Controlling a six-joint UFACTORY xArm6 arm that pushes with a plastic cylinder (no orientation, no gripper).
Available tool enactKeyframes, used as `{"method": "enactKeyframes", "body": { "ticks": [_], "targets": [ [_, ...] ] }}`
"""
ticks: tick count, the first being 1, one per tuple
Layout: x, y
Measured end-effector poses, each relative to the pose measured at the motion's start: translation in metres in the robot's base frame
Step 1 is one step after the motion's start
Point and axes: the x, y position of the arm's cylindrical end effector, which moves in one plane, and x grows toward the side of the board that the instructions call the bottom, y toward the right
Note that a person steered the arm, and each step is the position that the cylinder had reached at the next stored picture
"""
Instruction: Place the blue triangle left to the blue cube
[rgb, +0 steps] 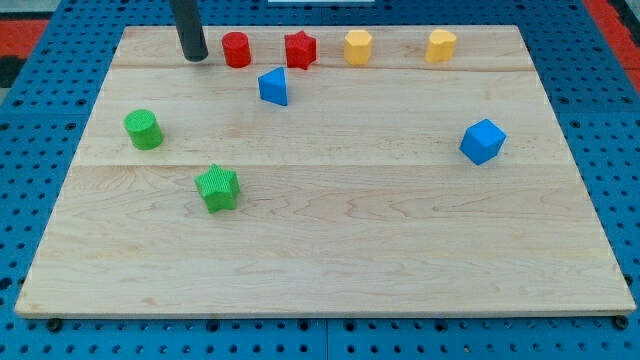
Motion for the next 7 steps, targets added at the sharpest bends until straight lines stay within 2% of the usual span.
{"method": "enactKeyframes", "body": {
  "ticks": [2, 6, 7],
  "targets": [
    [0.023, 0.028],
    [0.099, 0.192],
    [0.123, 0.199]
  ]
}}
